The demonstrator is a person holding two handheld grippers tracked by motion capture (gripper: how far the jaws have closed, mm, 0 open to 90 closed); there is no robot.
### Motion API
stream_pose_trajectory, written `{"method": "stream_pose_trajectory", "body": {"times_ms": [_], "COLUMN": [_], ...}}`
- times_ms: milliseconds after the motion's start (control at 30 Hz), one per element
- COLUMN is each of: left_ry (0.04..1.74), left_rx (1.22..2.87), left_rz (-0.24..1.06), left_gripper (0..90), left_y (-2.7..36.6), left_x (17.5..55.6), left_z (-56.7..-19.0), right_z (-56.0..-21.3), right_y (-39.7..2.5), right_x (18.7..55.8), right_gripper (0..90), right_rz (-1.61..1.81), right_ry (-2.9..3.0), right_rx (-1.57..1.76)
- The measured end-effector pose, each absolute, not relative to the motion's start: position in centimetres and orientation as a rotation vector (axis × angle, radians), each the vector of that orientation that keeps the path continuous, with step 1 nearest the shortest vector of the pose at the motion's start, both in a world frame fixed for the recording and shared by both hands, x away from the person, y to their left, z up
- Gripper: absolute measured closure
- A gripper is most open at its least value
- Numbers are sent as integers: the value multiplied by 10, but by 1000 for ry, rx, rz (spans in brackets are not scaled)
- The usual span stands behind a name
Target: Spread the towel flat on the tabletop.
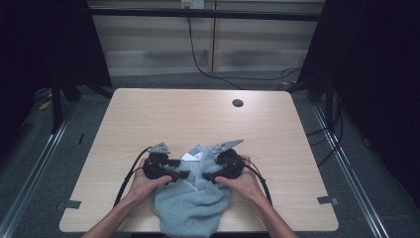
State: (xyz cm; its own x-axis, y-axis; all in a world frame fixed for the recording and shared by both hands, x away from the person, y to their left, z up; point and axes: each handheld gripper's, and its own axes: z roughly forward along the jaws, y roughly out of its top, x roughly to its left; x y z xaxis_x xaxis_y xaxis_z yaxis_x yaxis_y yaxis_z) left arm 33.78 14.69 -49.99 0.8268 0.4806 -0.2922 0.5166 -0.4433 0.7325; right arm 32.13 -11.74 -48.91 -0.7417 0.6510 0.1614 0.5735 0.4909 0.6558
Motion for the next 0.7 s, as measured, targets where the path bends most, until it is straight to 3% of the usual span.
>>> {"method": "stream_pose_trajectory", "body": {"times_ms": [233,333,500,700], "left_ry": [652,593,626,656], "left_rx": [2146,2171,2176,2104], "left_rz": [-6,9,-42,-75], "left_gripper": [303,379,634,707], "left_y": [142,141,144,151], "left_x": [324,318,319,322], "left_z": [-505,-505,-501,-495], "right_z": [-493,-491,-489,-482], "right_y": [-112,-113,-113,-125], "right_x": [311,311,309,313], "right_gripper": [285,395,563,640], "right_rz": [979,985,1017,1125], "right_ry": [2578,2593,2600,2571], "right_rx": [1052,1041,1058,1104]}}
